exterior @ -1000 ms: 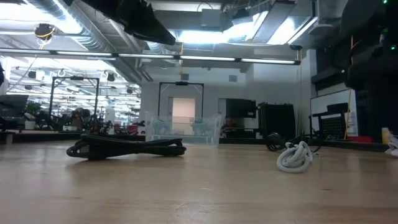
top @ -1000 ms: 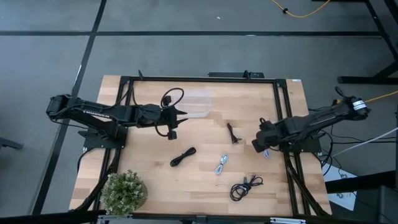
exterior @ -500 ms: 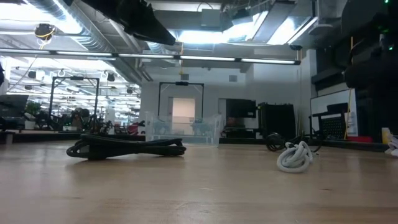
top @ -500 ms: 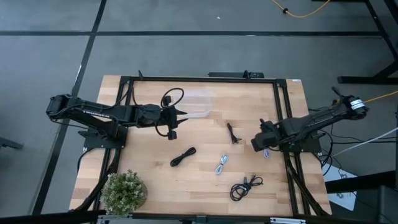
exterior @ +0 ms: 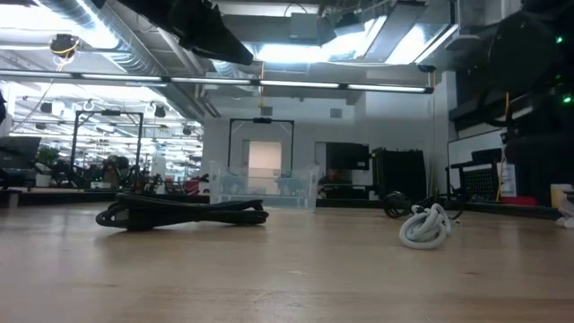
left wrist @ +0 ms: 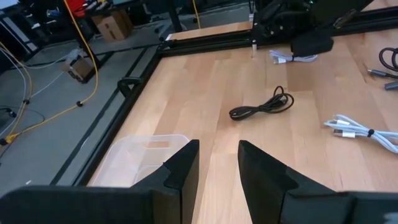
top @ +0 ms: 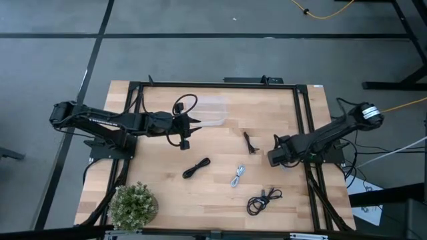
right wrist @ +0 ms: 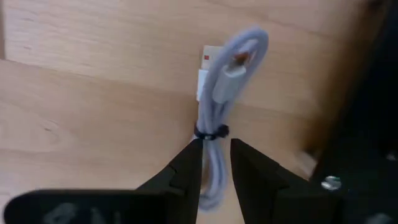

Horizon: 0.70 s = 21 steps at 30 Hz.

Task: Pick and place USB-C Cables
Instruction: Put the purple charger cable into the transparent bin

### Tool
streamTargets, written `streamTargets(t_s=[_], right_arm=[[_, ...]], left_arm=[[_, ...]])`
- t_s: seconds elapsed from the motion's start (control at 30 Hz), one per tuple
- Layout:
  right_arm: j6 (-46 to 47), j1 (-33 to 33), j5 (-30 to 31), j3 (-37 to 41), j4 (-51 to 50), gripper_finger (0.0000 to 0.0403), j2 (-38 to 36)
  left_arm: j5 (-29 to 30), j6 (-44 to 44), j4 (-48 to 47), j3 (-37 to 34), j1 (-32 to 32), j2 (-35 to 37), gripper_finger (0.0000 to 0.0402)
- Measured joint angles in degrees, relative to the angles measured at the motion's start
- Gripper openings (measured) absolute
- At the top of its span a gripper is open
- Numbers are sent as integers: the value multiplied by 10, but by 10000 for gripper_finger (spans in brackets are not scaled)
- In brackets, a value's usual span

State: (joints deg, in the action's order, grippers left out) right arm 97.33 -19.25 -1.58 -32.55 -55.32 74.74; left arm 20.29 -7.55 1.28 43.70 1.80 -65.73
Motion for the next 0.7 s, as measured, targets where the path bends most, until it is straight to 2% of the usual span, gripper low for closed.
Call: streamTargets(t_s=[0.23, 0.5, 0.7], right_arm=[[0, 0, 1, -2, 31, 90, 39], [0, 0, 3, -1, 36, 86, 44], [-3, 0, 3, -1, 46, 18, 44]], left_arm=[[0, 0, 0, 0, 0, 0, 105], [0, 0, 0, 0, 0, 0, 105], [0, 0, 0, 0, 0, 0, 105]])
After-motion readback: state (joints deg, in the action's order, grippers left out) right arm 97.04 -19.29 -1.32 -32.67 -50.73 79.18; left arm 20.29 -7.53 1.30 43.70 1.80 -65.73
